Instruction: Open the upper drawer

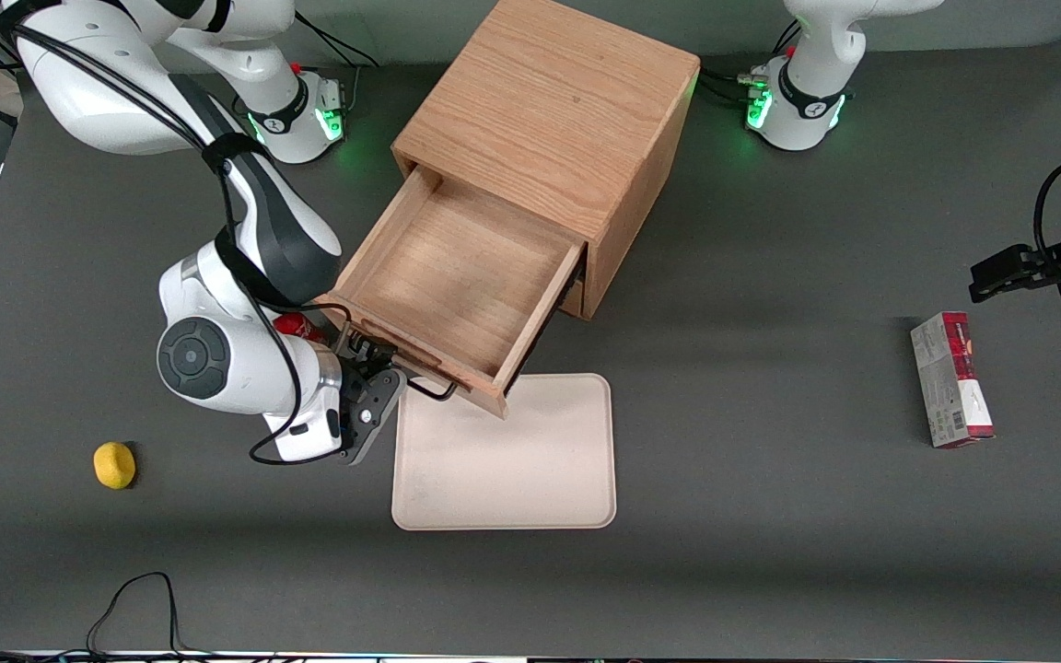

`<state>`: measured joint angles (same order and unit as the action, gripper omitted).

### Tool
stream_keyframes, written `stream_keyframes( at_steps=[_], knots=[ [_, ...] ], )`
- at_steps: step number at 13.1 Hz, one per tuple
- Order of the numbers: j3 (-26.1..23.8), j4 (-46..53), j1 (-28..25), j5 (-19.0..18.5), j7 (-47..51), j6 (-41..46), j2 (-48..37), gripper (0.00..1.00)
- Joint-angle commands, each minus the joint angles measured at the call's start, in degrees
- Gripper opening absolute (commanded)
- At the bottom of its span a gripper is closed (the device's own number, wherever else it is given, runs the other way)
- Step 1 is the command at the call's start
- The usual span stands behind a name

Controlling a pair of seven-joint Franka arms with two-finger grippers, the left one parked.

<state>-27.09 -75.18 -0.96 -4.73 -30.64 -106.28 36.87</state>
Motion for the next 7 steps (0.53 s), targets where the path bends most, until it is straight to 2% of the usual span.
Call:
stream_keyframes(
  at_steps=[1, 2, 7],
  knots=[
    [0.4, 4.1, -0.5, 4.0, 2.3, 0.0, 0.6, 1.0],
    [0.5, 4.1, -0.4, 5.9, 1.7, 1.2, 0.6, 1.0],
    [0.7, 4.9, 0.1, 5.3, 2.5, 5.6, -2.8, 1.0]
  ],
)
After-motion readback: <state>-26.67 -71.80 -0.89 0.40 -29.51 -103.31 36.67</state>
